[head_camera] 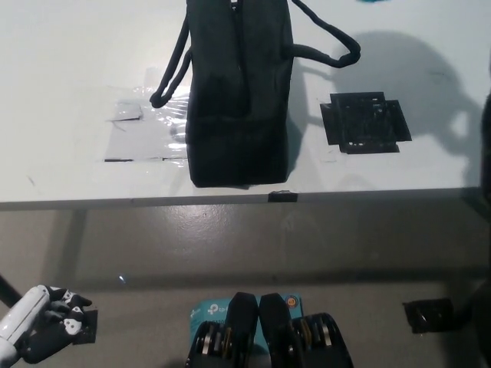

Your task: The robot uses its right hand to pick up a stack of plates kept in the middle of the desk and put it inside a bag kept next to it

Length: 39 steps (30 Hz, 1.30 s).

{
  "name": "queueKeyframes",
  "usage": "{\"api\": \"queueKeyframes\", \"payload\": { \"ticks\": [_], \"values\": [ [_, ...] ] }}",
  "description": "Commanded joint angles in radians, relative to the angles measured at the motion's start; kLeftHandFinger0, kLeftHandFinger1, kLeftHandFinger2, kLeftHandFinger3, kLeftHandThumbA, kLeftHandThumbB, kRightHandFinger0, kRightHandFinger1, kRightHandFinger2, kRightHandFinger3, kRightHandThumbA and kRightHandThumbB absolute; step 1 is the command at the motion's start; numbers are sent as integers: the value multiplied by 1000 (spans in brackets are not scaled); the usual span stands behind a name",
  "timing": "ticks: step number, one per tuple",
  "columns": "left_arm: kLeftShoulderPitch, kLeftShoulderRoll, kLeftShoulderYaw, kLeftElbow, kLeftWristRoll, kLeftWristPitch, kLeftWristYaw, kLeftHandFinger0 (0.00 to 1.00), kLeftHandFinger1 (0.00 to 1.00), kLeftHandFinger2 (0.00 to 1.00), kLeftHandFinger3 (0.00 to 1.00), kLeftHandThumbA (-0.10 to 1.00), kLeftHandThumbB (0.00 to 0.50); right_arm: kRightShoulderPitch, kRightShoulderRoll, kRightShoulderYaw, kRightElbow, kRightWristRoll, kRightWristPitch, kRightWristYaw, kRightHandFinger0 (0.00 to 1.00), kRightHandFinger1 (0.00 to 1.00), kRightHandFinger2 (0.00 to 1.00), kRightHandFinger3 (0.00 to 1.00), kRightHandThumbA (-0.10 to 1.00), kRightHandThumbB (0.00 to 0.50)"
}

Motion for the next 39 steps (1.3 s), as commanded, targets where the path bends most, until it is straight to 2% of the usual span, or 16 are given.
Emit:
{"api": "queueKeyframes", "payload": {
  "ticks": [1, 5, 9, 12, 15, 21, 23, 26, 28, 29, 31, 32, 35, 36, 37, 39],
  "values": [
    [-4, 31, -5, -25, -18, -3, 50, 617, 623, 655, 637, -100, 0, -35, 5, 61, -55, -92, -2, 36, 0, 0, 0, 0, -100, 359],
    [-12, 33, -20, -16, -21, 0, 55, 620, 624, 657, 634, -100, 0, -25, 5, 125, -46, -108, -2, 21, 0, 0, 0, 0, -100, 385],
    [-9, 39, -32, -27, -10, 19, 54, 623, 624, 658, 643, -100, 0, -24, 33, 144, -28, -116, -2, 23, 0, 0, 0, 0, -100, 358],
    [-3, 46, -41, -29, -8, 14, 56, 627, 626, 658, 648, -100, 0, -25, 59, 143, -11, -138, -2, 22, 0, 0, 0, 0, -100, 358],
    [-4, 42, -39, -33, -13, 28, 54, 642, 644, 685, 666, -100, 0, -45, 72, 148, 20, -151, -2, 8, 0, 0, 0, 0, -100, 388],
    [4, 47, -46, -28, -17, 22, 61, 632, 635, 680, 653, -100, 0, -68, 111, 120, 51, -185, -2, 25, 0, 0, 0, 0, -100, 352],
    [5, 54, -53, -26, -13, 8, 64, 630, 633, 675, 655, -100, 0, -84, 149, 79, 90, -198, -2, 9, 0, 0, 0, 0, -100, 379],
    [-1, 49, -59, -18, -16, 22, 64, 641, 645, 686, 666, -100, 0, -98, 200, 37, 141, -242, -2, 4, 0, 0, 0, 35, -100, 368],
    [0, 47, -57, -19, -21, 26, 64, 639, 644, 690, 666, -100, 0, -102, 218, 32, 159, -298, -2, 16, 0, 0, 0, 72, -100, 380],
    [1, 44, -54, -19, -29, 27, 65, 638, 644, 692, 664, -100, 0, -102, 228, 27, 166, -315, -2, 20, 0, 0, 0, 72, -100, 366],
    [1, 49, -60, -22, -17, 28, 61, 652, 655, 708, 675, -100, 0, -104, 259, 6, 189, -353, -2, 10, 0, 0, 0, 207, -100, 331],
    [0, 50, -64, -23, -11, 28, 59, 656, 656, 709, 674, -100, 0, -104, 283, 0, 214, -370, -2, -10, 0, 0, 1, 239, -100, 314],
    [-1, 51, -70, -21, -15, 22, 65, 656, 653, 708, 663, -100, 0, -105, 310, 10, 254, -401, -2, -40, 0, 0, 0, 206, -100, 342],
    [-5, 53, -74, -23, -12, 27, 63, 655, 652, 706, 660, -100, 0, -105, 320, 9, 270, -413, -2, -45, 0, 0, 2, 149, -100, 384],
    [-6, 53, -74, -22, -11, 28, 62, 656, 652, 705, 660, -100, 0, -107, 329, 5, 282, -421, -2, -45, 0, 0, 3, 129, -100, 401],
    [-10, 46, -71, -20, 2, 28, 54, 656, 654, 706, 662, -100, 0, -110, 338, 9, 304, -428, -2, -42, 0, 0, 63, 156, -100, 425]
  ]
}}
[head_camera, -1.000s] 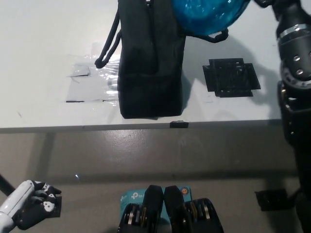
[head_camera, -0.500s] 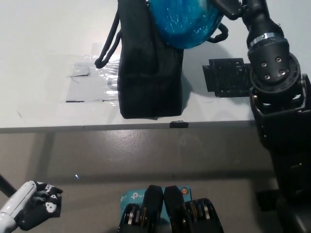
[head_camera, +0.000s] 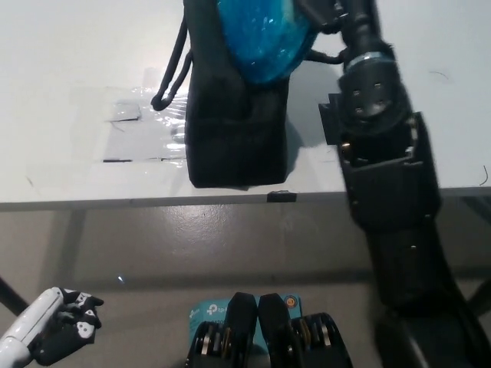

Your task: The robot uses its right hand to pick up a stack of plates kept in the middle of the desk and put it inside a bag kept next to it

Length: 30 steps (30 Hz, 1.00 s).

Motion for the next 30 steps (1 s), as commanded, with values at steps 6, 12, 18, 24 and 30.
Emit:
{"api": "queueKeyframes", "payload": {
  "ticks": [6, 12, 18, 24, 30],
  "values": [
    [-26, 26, -8, -15, 7, 14, 22, 627, 641, 701, 668, -100, 0, -69, 80, 55, 98, -191, -6, -30, 0, 100, 470, 184, -100, 383],
    [-27, 26, -16, -14, 5, 14, 22, 647, 655, 704, 665, -100, 0, -41, 37, 204, 98, -326, -6, -5, 0, 33, 411, 398, -100, 356],
    [-24, 32, -18, -12, -5, 14, 27, 646, 651, 697, 659, -100, 0, -22, -31, 346, 60, -380, -6, 47, 0, 41, 405, 506, -100, 254],
    [-21, 18, -19, -2, -15, 14, 38, 635, 649, 697, 651, -100, 0, -25, -112, 516, 38, -431, -9, 93, 0, 37, 392, 493, -100, 319],
    [-25, 19, -21, -10, 6, 14, 13, 629, 658, 708, 664, -100, 4, -25, -66, 424, 40, -450, -6, 111, 0, 52, 406, 246, -100, 263]
  ]
}}
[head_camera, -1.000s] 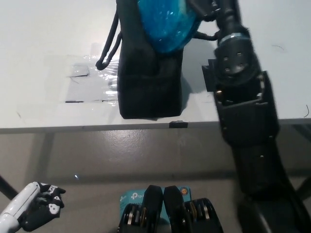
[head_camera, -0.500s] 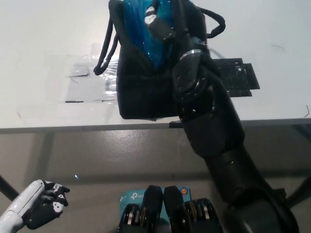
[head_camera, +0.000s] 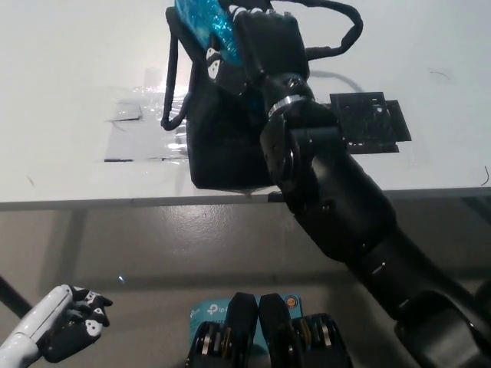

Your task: The robot uses its right hand to pick up a stack of plates kept in the middle of the desk and put it inside a bag kept next to it

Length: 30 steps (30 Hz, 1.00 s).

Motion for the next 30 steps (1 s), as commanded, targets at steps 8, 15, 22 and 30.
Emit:
{"api": "queueKeyframes", "payload": {
  "ticks": [8, 15, 22, 30],
  "values": [
    [7, 10, 0, -13, -14, 14, 13, 656, 683, 720, 680, -100, 0, 25, 153, -303, -13, -52, -6, -13, 0, 24, 381, 460, -100, 248],
    [5, 8, 2, -13, -21, 14, 10, 652, 689, 740, 683, -100, 0, -17, 212, -469, 20, -51, -6, -20, 0, 87, 481, 490, -100, 172],
    [7, -2, 11, -13, -24, 14, 6, 678, 703, 736, 702, -100, 0, -16, 248, -546, 34, -25, -6, -76, 0, 108, 495, 500, -100, 200],
    [3, 2, 7, -12, -35, 14, 3, 684, 710, 736, 692, -100, 0, -13, 240, -502, 45, -66, -6, -55, 0, 83, 444, 531, -100, 112]
  ]
}}
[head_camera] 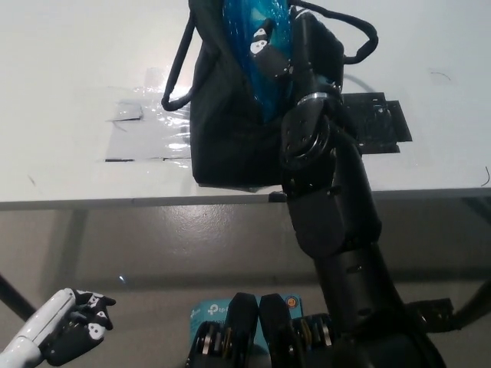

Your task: The robot uses its right hand to pick up a stack of plates kept in the middle of the desk and put it inside a bag kept next to it

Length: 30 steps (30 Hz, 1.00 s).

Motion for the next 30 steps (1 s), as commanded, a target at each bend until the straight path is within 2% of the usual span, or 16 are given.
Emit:
{"api": "queueKeyframes", "payload": {
  "ticks": [1, 2, 3, 4, 5, 6, 7, 9, 11, 13, 16, 22, 24, 25, 30],
  "values": [
    [-8, 11, 2, -13, -9, 14, 9, 683, 710, 734, 694, -100, 0, -35, 5, 48, -15, -45, -4, 20, 0, 60, 388, 565, -100, 78],
    [-8, 13, -1, -11, -8, 14, 9, 679, 705, 727, 695, -100, 0, -34, -1, 67, -13, -54, -4, 34, 0, 35, 355, 585, -100, 52],
    [-8, 12, 0, -11, -11, 14, 10, 679, 704, 725, 696, -100, 0, -31, -1, 87, -18, -68, -4, 55, 0, 0, 253, 616, -100, 29],
    [-9, 13, 2, -10, -9, 14, 9, 688, 713, 731, 699, -100, 0, -33, -2, 98, -24, -83, -4, 91, 11, 60, 326, 764, -27, 48],
    [-9, 15, 3, -11, -12, 14, 4, 701, 725, 745, 707, -100, 0, -31, -1, 110, -38, -100, -4, 121, 214, 335, 501, 1000, 208, 118],
    [-9, 15, 3, -11, -13, 14, 4, 703, 726, 747, 708, -100, 0, -27, 1, 121, -54, -116, -4, 144, 249, 366, 518, 1000, 205, 111],
    [-9, 19, -1, -12, -9, 14, 1, 703, 725, 745, 707, -100, 0, -32, 18, 116, -58, -209, -4, 214, 1000, 1000, 1000, 1000, 652, 253],
    [-9, 18, 3, -11, -25, 14, 2, 689, 711, 735, 698, -100, 1, -43, 21, 142, -56, -312, -4, 273, 1000, 1000, 1000, 1000, 707, 341],
    [-9, 23, -1, -11, -28, 14, 4, 691, 715, 738, 699, -100, 3, -35, 18, 169, -85, -339, -4, 273, 1000, 1000, 1000, 1000, 709, 389],
    [-9, 21, 1, -10, -26, 14, 2, 704, 729, 745, 699, -100, 4, -29, 16, 182, -110, -363, -4, 285, 1000, 1000, 1000, 1000, 718, 400],
    [-9, 19, 1, -7, -27, 14, -9, 735, 762, 776, 717, -100, 0, -33, 24, 168, -123, -419, -4, 294, 1000, 1000, 1000, 1000, 639, 392],
    [-1, 16, -1, -15, -28, 14, -9, 728, 751, 767, 709, -100, 7, -6, 11, 160, -137, -428, -4, 288, 1000, 1000, 1000, 1000, 570, 379],
    [5, 17, -1, -16, -32, 14, -6, 725, 748, 763, 706, -100, 7, -1, 11, 162, -139, -424, -4, 275, 1000, 1000, 1000, 1000, 567, 398],
    [7, 17, -2, -17, -37, 14, -2, 724, 747, 760, 703, -100, 10, 3, -7, 173, -137, -423, -4, 266, 1000, 1000, 1000, 1000, 671, 469],
    [9, 9, 4, -11, -30, 14, -5, 733, 753, 764, 705, -100, 13, -17, -41, 203, -147, -409, -4, 252, 1000, 1000, 1000, 1000, 707, 500]
  ]
}}
